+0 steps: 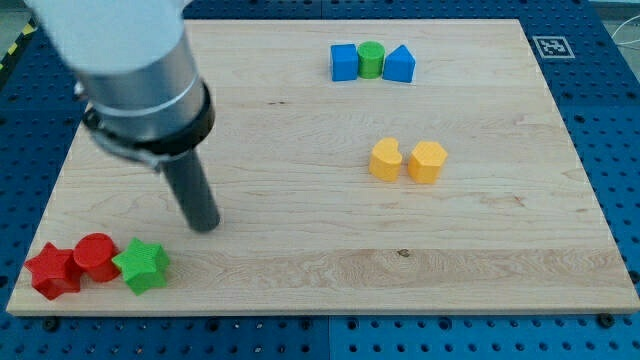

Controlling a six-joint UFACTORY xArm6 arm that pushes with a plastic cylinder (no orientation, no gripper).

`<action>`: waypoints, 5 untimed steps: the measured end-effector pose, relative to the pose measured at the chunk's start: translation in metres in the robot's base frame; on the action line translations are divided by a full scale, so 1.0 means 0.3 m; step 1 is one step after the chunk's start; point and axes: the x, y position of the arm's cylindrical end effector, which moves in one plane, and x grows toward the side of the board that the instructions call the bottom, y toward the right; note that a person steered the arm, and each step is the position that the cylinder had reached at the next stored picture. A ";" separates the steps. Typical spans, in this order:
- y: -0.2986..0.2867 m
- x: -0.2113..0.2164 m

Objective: Point at the green circle

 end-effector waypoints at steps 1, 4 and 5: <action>0.007 -0.115; 0.051 -0.624; 0.110 -0.800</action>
